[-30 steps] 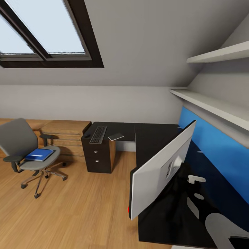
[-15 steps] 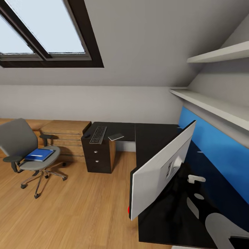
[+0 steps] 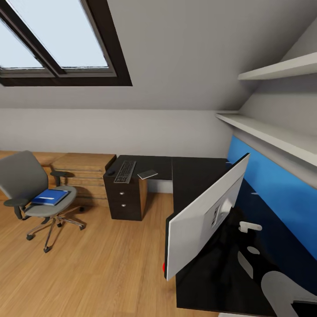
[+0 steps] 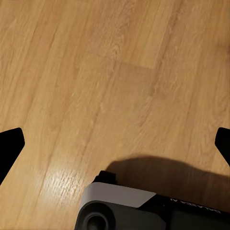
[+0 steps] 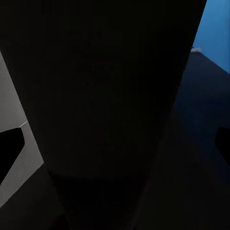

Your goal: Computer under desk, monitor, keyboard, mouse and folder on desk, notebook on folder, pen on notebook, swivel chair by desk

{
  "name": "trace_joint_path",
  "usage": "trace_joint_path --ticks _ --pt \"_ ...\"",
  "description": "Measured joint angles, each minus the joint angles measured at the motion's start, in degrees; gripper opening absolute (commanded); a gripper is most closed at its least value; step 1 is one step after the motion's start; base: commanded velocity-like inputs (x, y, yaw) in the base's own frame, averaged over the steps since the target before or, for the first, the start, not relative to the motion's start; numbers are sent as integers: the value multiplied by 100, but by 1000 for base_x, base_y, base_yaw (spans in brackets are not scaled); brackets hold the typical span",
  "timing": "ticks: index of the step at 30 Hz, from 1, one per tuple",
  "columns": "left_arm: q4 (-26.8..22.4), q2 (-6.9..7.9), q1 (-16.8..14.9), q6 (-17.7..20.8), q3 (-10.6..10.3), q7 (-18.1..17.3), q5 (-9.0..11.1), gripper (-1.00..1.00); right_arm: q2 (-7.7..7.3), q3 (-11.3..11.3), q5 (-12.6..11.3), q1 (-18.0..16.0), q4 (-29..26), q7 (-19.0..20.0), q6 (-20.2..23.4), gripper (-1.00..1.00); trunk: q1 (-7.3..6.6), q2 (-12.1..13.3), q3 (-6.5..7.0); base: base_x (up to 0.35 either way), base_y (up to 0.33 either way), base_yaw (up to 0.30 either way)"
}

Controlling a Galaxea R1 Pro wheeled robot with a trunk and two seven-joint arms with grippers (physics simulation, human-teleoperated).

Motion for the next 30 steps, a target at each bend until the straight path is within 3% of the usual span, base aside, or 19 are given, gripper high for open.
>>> trace_joint_path --ticks 1,30 --pt "0 0 0 -1 -2 0 2 100 3 0 0 0 0 0 0 -100 0 0 0 0 0 0" --pt "2 0 -1 -4 -7 -2 -3 100 5 -17 78 -2 -14 21 18 -100 0 -2 1 0 -17 0"
